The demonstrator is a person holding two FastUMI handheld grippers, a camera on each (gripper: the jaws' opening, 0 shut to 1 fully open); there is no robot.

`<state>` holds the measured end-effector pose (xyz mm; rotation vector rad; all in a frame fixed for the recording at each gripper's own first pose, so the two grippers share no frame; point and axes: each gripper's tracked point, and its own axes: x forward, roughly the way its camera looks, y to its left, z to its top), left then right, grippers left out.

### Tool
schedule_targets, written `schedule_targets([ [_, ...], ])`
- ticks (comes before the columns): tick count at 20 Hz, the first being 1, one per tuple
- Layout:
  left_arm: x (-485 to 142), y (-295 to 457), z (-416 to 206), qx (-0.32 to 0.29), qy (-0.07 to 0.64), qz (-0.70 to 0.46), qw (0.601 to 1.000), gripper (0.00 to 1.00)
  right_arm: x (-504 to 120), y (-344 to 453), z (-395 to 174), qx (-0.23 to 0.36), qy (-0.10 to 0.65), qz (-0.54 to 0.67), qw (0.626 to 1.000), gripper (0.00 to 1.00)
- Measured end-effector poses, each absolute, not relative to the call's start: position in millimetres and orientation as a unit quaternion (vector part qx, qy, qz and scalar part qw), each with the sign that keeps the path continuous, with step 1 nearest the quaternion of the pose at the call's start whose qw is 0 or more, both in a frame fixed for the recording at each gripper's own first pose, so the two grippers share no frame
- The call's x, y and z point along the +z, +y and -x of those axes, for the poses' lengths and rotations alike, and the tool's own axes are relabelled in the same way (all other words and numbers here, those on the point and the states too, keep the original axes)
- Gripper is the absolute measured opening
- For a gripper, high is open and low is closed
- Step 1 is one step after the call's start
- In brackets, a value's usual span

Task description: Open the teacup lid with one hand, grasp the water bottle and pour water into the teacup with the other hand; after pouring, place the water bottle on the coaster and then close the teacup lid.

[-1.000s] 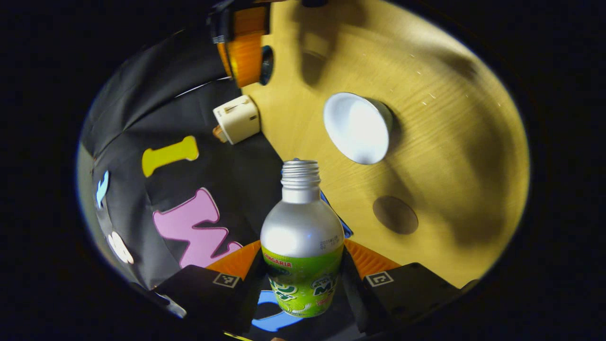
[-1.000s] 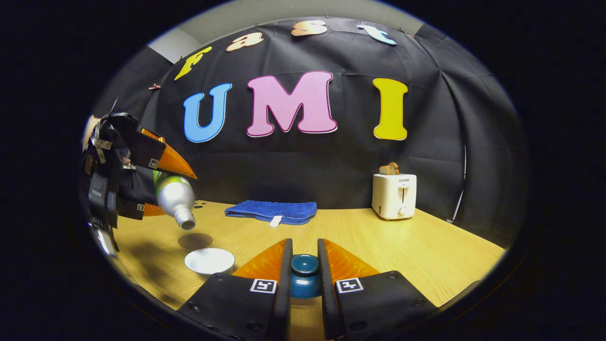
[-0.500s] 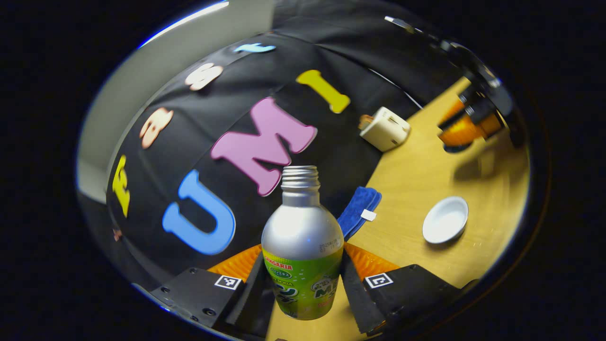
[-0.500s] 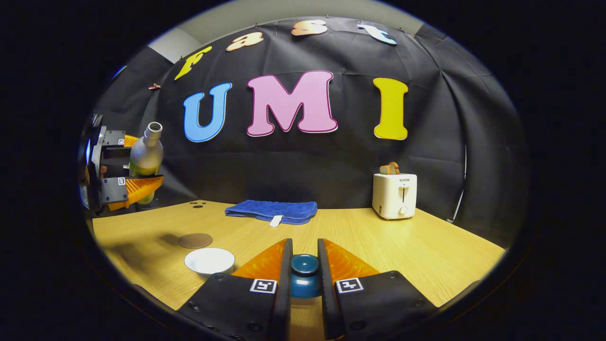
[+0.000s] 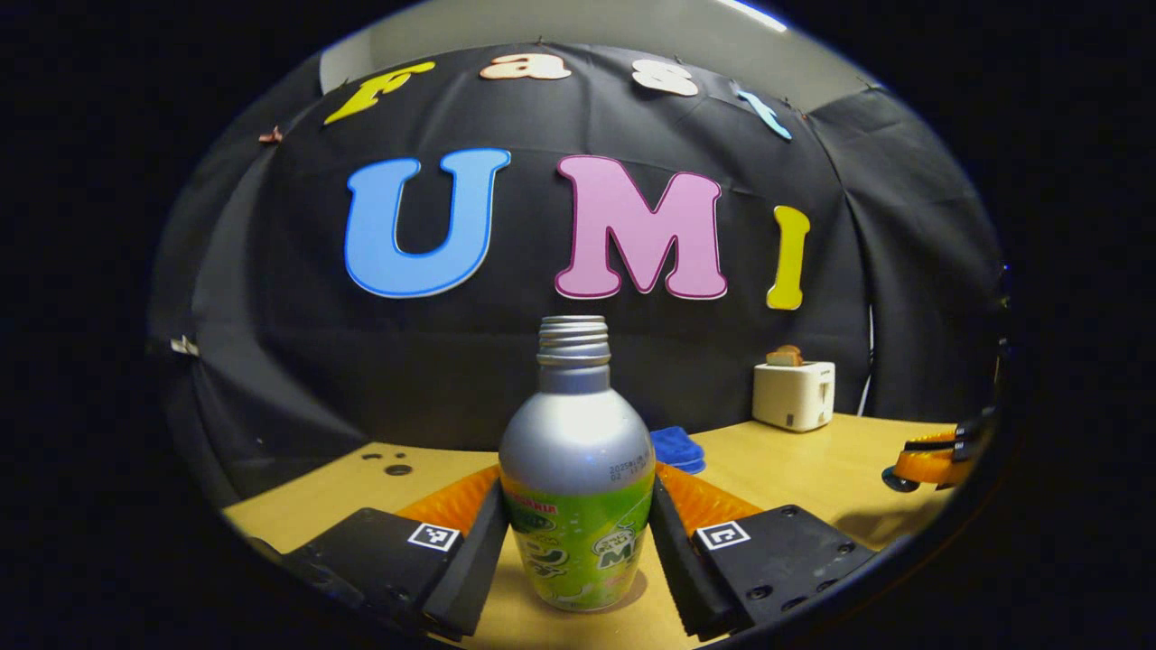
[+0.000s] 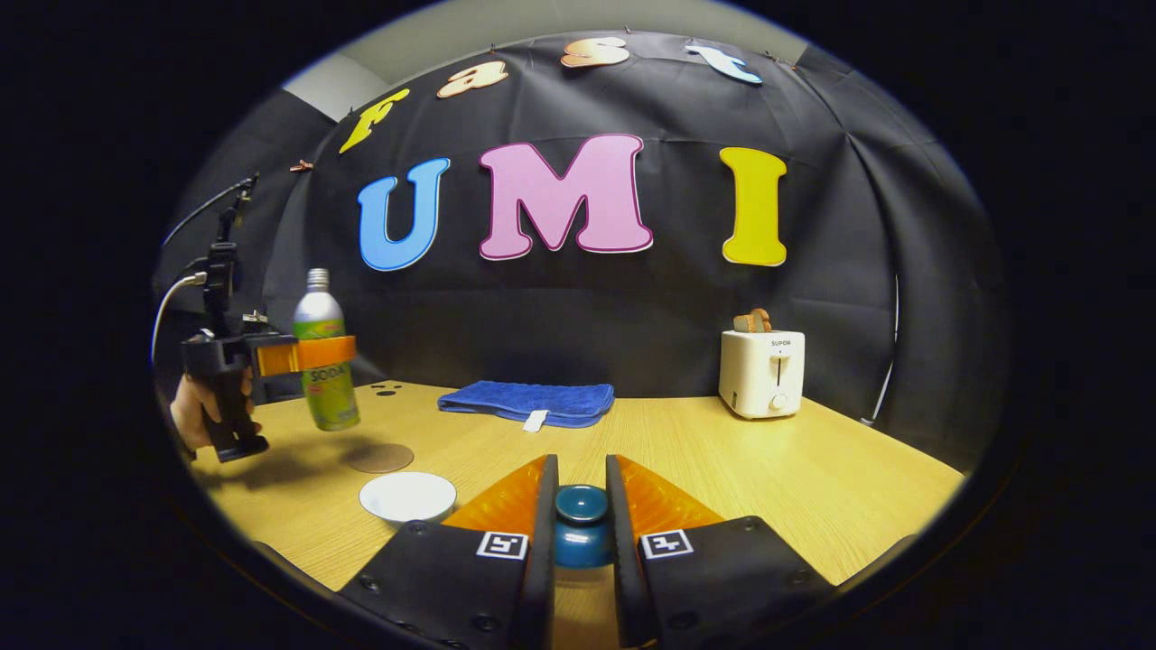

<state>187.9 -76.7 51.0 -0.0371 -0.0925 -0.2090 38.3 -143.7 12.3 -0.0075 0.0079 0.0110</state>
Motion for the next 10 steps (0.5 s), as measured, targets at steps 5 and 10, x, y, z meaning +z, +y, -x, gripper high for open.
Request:
schedule_targets([
  [5,6.5,-79.2,-213.3,-0.106,-0.004,0.028,0.994,0.81,12.2,-143.6,-38.3,0.006,0.004,0.004,1.000,0.31],
  [10,-4.6,-75.6,-223.1,-0.107,0.002,0.027,0.994,0.83,12.4,-143.8,-38.7,0.007,0.004,0.004,1.000,0.31],
])
